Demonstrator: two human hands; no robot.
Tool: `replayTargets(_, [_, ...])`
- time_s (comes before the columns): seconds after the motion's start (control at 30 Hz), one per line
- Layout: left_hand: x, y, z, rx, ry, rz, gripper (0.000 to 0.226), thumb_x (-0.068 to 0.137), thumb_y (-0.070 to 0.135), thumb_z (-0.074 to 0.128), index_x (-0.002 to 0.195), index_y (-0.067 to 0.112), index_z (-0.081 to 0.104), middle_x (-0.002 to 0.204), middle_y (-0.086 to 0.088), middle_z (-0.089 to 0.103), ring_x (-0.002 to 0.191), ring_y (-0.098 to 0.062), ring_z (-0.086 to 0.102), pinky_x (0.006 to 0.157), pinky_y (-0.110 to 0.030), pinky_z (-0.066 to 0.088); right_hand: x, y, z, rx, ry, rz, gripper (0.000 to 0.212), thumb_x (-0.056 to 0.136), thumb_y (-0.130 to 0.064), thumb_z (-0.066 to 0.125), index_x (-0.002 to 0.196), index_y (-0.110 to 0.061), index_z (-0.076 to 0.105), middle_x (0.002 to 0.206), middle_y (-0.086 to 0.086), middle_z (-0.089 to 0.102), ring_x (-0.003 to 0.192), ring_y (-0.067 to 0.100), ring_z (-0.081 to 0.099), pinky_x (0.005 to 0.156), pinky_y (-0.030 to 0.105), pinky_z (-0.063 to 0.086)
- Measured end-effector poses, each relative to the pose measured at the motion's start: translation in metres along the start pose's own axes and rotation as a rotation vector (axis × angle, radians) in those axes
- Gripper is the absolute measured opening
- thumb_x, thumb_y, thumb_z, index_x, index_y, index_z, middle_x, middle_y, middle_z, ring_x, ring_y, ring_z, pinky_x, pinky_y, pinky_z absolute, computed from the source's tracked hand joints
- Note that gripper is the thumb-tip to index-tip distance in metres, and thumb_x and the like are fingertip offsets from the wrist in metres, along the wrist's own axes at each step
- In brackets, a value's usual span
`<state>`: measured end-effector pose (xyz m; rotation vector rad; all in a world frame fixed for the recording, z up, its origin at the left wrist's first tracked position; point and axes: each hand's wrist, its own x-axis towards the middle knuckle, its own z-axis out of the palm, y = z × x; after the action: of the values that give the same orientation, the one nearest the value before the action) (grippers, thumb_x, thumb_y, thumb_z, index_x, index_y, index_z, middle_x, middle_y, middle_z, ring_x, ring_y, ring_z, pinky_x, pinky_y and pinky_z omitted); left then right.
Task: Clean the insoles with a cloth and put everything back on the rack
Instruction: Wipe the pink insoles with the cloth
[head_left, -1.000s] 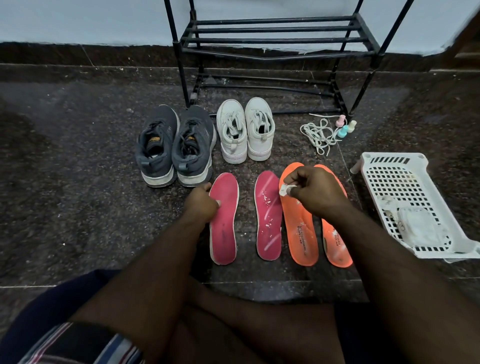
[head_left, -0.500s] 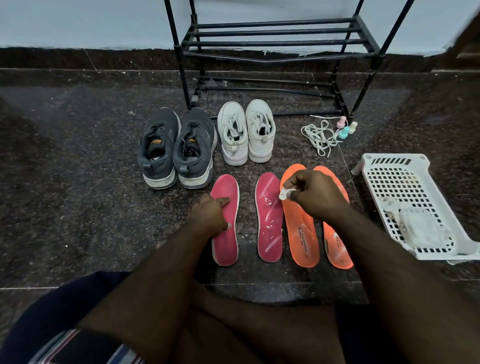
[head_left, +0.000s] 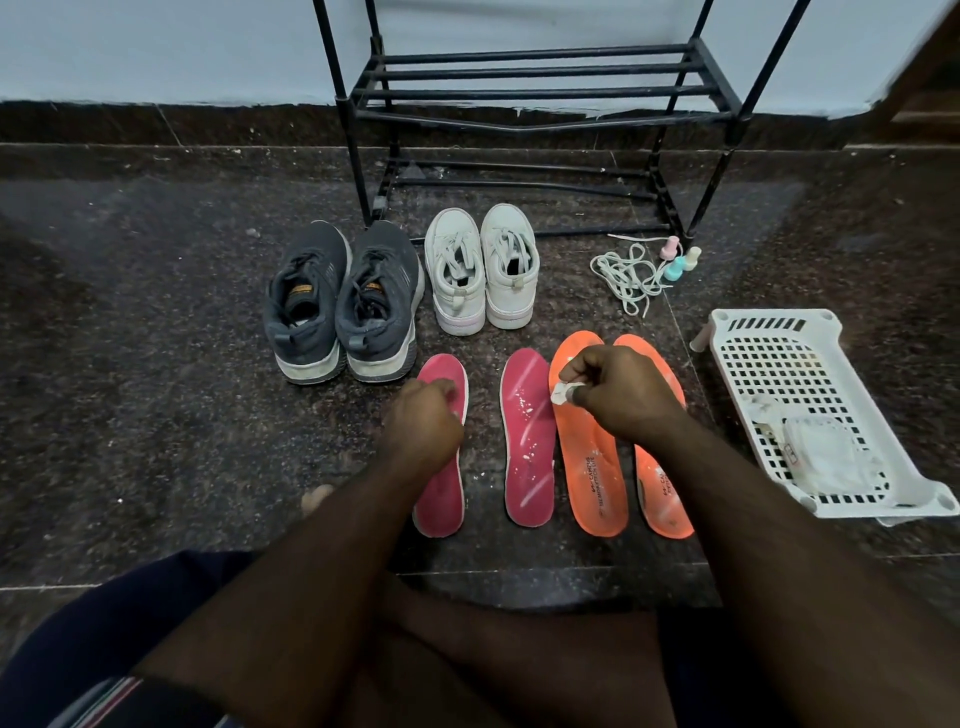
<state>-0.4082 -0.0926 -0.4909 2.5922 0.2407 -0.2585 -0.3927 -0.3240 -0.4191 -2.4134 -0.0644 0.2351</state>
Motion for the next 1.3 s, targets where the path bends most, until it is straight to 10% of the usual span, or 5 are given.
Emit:
replayTargets(0.2, [-0.004, 0.048, 0.021, -0.166, -0.112, -0.079, 0.012, 0.085, 0.015, 0.061, 0.095, 0.01, 0.066, 0.092, -0.006, 0.071, 0.089, -0.027, 0.067, 0.075, -0.032, 0.054, 0.0, 0.002, -0.002, 0.006, 0.005, 0.011, 0.019, 0.077, -0.005, 0.071, 0.083, -0.023, 0.071, 0.073, -0.016, 0.065, 0.069, -0.002, 0.06, 0.057, 0.009, 0.039])
replayTargets(0.5, [0.009, 0.064, 0.042, -0.247, -0.142, -0.275, 0.032, 0.082, 0.014, 0.061, 0.113, 0.006, 0.057, 0.109, -0.016, 0.068, 0.1, -0.036, 0.067, 0.082, -0.04, 0.055, 0.003, 0.008, -0.004, 0.042, 0.02, 0.028, 0.018, 0.077, -0.006, 0.073, 0.082, -0.023, 0.071, 0.073, -0.012, 0.066, 0.07, 0.004, 0.062, 0.06, 0.017, 0.042])
replayTargets(0.73, [-0.004, 0.055, 0.02, -0.927, -0.334, -0.386, 0.024, 0.091, -0.004, 0.048, 0.108, 0.009, 0.06, 0.096, -0.014, 0.073, 0.074, -0.024, 0.072, 0.053, -0.035, 0.059, 0.005, 0.008, -0.007, 0.133, 0.052, 0.049, 0.02, 0.074, -0.004, 0.075, 0.079, -0.023, 0.07, 0.076, -0.007, 0.07, 0.072, 0.011, 0.066, 0.068, 0.028, 0.054])
replayTargets(1.13, [-0.046, 0.056, -0.054, -1.495, -0.6, -0.2, 0.028, 0.085, 0.008, 0.049, 0.084, 0.014, 0.076, 0.079, -0.011, 0.065, 0.071, -0.028, 0.061, 0.098, -0.062, 0.043, -0.011, -0.046, -0.029, 0.485, 0.181, -0.103, 0.018, 0.08, -0.006, 0.076, 0.094, -0.016, 0.076, 0.091, -0.005, 0.075, 0.083, 0.008, 0.071, 0.078, 0.025, 0.057])
replayTargets(1.3, [-0.069, 0.071, -0.063, -1.642, -0.679, -0.169, 0.052, 0.095, 0.017, 0.034, 0.065, 0.018, 0.077, 0.074, -0.008, 0.07, 0.067, -0.026, 0.068, 0.068, -0.054, 0.059, -0.02, -0.058, -0.014, 0.183, 0.156, -0.185, 0.02, 0.085, -0.011, 0.07, 0.101, -0.022, 0.075, 0.099, -0.009, 0.072, 0.089, 0.004, 0.066, 0.086, 0.029, 0.053])
